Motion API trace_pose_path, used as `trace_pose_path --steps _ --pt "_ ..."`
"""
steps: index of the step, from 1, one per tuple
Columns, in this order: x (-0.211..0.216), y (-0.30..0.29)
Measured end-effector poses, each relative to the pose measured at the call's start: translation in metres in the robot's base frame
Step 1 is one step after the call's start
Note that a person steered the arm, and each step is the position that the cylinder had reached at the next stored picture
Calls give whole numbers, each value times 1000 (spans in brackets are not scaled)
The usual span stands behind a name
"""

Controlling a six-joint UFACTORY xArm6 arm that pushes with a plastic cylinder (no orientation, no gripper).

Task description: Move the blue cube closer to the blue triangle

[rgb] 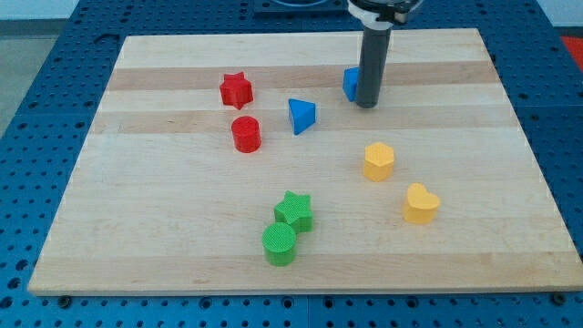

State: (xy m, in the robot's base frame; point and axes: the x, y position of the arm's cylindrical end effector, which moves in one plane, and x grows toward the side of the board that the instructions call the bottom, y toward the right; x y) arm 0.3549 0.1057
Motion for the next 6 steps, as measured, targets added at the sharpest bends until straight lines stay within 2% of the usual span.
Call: trace_pose_path --steps 1,2,6 --pt "-27 35" --pt "-30 28" --pt "4 -48"
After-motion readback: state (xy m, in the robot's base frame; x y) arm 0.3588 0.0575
